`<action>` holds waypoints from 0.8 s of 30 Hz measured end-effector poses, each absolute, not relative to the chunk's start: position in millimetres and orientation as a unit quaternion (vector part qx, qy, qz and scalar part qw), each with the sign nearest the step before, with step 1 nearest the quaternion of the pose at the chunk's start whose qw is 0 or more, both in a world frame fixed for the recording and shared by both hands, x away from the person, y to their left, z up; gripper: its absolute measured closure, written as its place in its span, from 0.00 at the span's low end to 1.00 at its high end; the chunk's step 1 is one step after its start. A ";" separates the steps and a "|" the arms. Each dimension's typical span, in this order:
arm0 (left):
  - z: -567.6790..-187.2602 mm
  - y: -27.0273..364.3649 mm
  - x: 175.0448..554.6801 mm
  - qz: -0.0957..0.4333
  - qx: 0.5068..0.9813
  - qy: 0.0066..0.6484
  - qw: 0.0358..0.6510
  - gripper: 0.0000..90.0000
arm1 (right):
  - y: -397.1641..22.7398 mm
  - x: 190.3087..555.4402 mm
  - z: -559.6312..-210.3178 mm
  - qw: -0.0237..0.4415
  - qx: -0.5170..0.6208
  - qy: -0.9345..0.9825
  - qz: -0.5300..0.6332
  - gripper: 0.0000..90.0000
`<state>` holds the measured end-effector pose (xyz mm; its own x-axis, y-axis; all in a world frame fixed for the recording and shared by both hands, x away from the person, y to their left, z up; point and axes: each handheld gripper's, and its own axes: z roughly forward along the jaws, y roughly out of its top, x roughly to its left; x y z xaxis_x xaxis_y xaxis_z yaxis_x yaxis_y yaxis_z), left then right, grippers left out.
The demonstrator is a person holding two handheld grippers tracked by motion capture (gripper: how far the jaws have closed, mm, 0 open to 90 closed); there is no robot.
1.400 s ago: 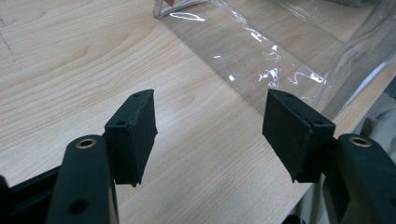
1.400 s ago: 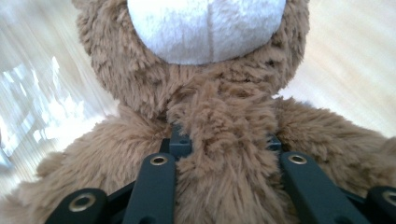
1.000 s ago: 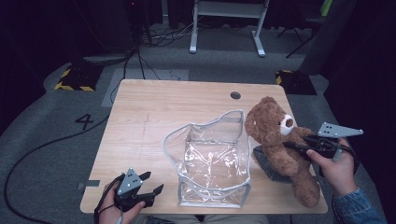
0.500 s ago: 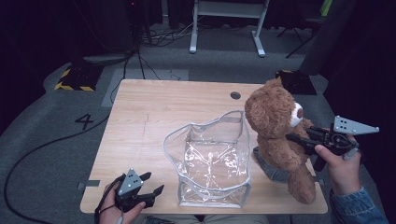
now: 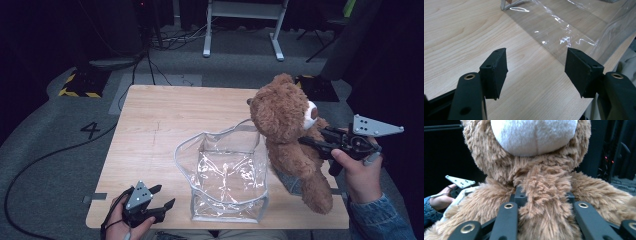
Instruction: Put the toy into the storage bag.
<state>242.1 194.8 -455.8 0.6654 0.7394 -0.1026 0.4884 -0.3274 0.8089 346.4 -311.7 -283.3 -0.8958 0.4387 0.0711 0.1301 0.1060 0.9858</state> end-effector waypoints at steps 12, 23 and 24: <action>-457.3 194.6 244.2 0.138 0.805 0.378 0.436 0.39 | -260.5 339.1 -242.3 0.114 0.128 0.748 0.641 0.77; -457.7 196.5 243.8 0.139 0.805 0.379 0.435 0.39 | -206.4 341.3 -236.7 0.066 0.092 0.745 0.658 0.76; -457.8 196.4 243.8 0.138 0.804 0.379 0.436 0.39 | -201.4 341.1 -236.3 0.062 0.088 0.744 0.660 0.76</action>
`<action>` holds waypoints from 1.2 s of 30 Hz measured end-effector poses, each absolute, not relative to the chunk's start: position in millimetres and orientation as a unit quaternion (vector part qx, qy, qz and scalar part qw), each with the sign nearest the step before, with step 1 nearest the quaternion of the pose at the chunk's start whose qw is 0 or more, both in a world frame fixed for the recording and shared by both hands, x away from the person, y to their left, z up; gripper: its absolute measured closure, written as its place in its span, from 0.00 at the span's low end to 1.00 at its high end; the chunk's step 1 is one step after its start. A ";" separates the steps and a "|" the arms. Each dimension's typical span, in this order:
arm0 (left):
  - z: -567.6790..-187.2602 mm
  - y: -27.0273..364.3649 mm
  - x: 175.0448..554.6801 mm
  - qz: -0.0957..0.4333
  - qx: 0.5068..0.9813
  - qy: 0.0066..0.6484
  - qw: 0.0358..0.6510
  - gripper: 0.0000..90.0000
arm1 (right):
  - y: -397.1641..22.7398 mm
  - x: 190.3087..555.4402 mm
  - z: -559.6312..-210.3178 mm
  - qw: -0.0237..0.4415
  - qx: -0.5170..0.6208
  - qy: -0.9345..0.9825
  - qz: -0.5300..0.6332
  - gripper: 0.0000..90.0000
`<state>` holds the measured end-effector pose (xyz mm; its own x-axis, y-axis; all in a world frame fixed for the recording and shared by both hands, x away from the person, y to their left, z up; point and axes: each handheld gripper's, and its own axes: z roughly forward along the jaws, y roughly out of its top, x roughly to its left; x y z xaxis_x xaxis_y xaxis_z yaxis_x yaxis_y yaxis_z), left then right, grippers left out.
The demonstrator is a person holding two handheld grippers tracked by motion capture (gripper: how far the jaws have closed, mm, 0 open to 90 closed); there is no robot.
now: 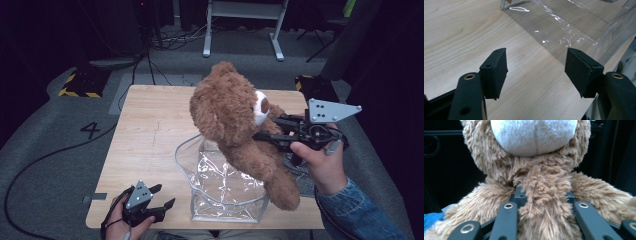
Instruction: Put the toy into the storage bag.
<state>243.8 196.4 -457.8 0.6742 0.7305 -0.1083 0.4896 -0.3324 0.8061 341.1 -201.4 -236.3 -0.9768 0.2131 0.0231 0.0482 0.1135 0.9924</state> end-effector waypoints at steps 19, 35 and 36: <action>-457.9 199.3 243.8 0.143 0.802 0.381 0.438 0.39 | -144.9 359.0 -272.1 -0.007 0.098 0.735 0.671 0.75; -458.3 198.0 244.0 0.143 0.805 0.379 0.434 0.39 | -162.7 394.0 -293.3 0.092 0.096 0.747 0.651 0.74; -458.2 197.8 243.5 0.142 0.805 0.380 0.434 0.39 | -162.1 394.0 -293.0 0.098 0.094 0.750 0.648 0.74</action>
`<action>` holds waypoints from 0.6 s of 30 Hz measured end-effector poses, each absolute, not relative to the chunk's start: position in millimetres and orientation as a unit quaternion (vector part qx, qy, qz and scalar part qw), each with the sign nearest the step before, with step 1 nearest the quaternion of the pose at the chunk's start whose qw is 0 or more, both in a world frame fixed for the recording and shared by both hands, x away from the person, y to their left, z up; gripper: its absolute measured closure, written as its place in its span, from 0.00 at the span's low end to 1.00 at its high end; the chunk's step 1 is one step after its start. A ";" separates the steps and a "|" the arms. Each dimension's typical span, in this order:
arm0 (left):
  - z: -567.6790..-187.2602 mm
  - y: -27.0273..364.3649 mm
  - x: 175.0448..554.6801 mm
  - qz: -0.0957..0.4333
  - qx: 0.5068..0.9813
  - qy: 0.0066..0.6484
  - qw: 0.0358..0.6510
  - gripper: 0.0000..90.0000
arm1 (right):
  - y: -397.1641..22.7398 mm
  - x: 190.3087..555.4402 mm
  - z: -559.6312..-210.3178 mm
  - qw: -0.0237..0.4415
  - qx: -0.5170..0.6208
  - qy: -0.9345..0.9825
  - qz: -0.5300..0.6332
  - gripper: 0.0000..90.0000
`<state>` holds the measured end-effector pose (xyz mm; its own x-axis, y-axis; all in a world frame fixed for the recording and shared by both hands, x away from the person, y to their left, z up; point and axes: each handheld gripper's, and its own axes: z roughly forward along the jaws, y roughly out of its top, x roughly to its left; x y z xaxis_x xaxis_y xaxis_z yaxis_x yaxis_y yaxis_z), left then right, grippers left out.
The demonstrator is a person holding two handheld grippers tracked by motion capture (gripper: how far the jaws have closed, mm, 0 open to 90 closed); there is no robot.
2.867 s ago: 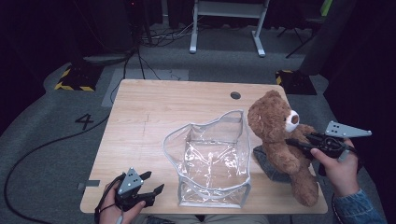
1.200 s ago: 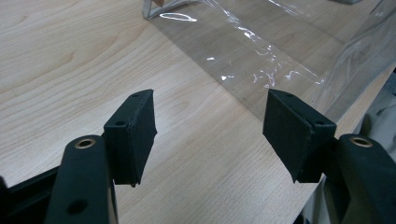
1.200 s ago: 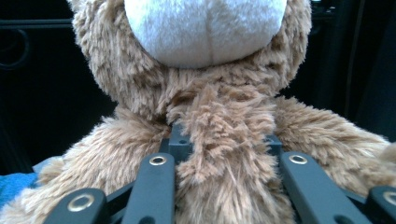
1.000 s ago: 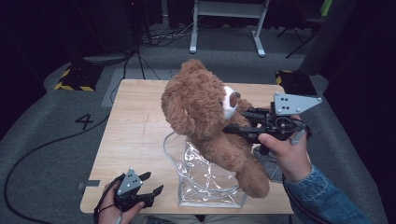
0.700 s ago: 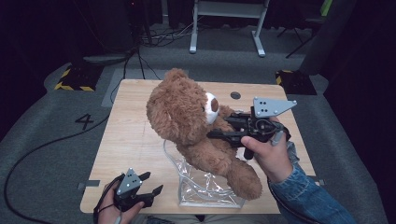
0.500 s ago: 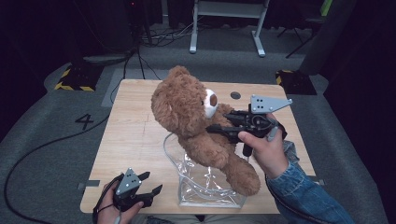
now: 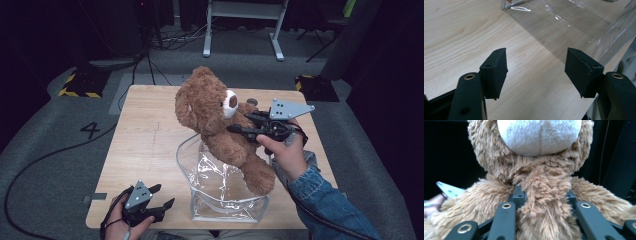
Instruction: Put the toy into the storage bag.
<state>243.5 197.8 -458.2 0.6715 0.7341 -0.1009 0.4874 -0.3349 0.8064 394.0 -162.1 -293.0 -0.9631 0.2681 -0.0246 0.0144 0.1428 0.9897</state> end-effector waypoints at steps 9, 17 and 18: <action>-459.2 197.2 244.3 0.141 0.807 0.377 0.433 0.39 | -156.1 402.6 -289.9 0.115 0.087 0.749 0.647 0.73; -460.0 195.6 245.2 0.138 0.808 0.376 0.433 0.39 | -142.0 390.6 -297.3 0.079 0.081 0.760 0.640 0.72; -460.2 194.8 245.1 0.138 0.808 0.376 0.433 0.39 | -139.4 389.8 -297.5 0.077 0.082 0.764 0.635 0.72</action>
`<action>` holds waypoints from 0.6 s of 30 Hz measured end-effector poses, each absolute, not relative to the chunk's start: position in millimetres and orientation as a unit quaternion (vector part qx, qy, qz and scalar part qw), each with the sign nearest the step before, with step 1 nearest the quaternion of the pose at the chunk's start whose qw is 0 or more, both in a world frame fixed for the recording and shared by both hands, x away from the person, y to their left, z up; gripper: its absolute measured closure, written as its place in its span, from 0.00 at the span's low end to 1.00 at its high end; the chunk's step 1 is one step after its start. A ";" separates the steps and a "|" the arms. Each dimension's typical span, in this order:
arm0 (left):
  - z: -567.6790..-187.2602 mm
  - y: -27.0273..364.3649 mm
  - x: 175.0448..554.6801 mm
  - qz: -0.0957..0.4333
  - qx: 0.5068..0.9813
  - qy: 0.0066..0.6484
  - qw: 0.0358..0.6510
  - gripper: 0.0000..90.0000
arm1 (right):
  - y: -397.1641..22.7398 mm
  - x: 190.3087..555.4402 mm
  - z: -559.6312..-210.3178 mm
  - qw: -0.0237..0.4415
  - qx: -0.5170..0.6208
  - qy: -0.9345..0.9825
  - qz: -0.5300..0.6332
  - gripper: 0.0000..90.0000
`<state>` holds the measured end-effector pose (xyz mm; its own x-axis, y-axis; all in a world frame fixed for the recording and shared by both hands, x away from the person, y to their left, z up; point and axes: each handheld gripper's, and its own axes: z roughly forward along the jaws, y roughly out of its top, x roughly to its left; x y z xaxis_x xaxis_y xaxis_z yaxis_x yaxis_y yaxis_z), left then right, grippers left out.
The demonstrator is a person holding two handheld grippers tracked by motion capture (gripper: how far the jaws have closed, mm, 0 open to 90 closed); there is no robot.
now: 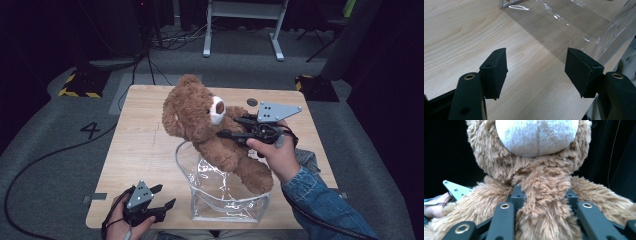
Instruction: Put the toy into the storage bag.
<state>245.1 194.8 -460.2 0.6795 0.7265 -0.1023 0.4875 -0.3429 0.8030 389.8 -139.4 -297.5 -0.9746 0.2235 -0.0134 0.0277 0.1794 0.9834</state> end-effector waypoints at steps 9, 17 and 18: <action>-461.5 194.0 245.6 0.134 0.807 0.377 0.435 0.39 | -110.9 390.9 -298.4 0.058 0.066 0.793 0.603 0.70; -462.2 195.6 245.8 0.135 0.805 0.379 0.435 0.39 | -91.0 387.8 -312.7 0.037 0.050 0.823 0.565 0.69; -462.3 195.3 245.8 0.133 0.806 0.378 0.435 0.39 | -89.4 387.6 -314.1 0.035 0.047 0.825 0.562 0.69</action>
